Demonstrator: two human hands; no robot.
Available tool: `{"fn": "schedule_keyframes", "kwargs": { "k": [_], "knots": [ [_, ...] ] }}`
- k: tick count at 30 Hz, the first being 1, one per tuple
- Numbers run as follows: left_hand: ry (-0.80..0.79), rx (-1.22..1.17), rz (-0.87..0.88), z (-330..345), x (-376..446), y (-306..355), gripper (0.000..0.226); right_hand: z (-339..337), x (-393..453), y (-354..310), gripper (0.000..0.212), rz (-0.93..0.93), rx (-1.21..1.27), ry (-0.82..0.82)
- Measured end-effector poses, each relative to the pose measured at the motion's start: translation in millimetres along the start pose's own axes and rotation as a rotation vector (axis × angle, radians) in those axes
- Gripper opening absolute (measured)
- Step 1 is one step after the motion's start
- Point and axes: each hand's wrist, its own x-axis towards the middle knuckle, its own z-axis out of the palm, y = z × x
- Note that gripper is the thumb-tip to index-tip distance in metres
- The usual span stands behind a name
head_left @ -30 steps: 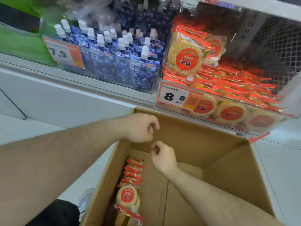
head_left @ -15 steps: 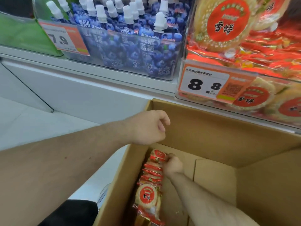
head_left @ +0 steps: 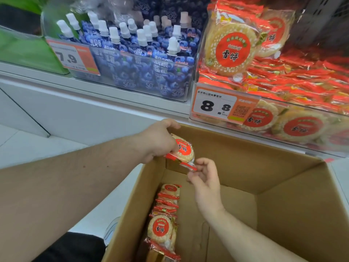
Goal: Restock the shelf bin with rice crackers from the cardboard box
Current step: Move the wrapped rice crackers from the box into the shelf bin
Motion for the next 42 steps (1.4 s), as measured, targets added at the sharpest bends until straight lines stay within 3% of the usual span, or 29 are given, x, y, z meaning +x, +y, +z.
{"fn": "schedule_keyframes", "kwargs": {
  "k": [3, 5, 7, 11, 15, 22, 31, 38, 42],
  "knots": [
    [0.026, -0.011, 0.044, -3, 1, -1, 0.063, -4, 23, 56, 0.016, 0.308, -0.198, 0.152],
    [0.036, 0.007, 0.064, -5, 4, -3, 0.057, 0, 39, 93, 0.003, 0.517, -0.37, 0.147],
    [0.031, 0.028, 0.075, -6, 6, -5, 0.051, 12, 50, 121, 0.023, 0.677, -0.474, 0.087],
    [-0.015, 0.056, 0.088, -5, 11, -9, 0.05, 39, 61, 158, 0.053, 0.824, -0.445, -0.033],
    [-0.037, 0.073, 0.103, -5, 13, -14, 0.051, 38, 64, 171, 0.038, 0.877, -0.458, -0.066],
    [-0.089, 0.088, 0.15, -9, 3, -10, 0.065, -30, 51, 129, 0.012, 0.81, -0.402, -0.094],
    [-0.147, -0.004, 0.301, -9, -44, 13, 0.08, -117, -6, -51, 0.005, 0.491, -0.229, -0.332],
    [-0.112, -0.134, 0.427, 1, -85, 43, 0.082, -122, -60, -147, 0.034, 0.336, 0.04, -0.367],
    [-0.181, -0.216, 0.497, 20, -114, 60, 0.085, -111, -74, -173, 0.013, 0.209, -0.003, -0.337]
  ]
}}
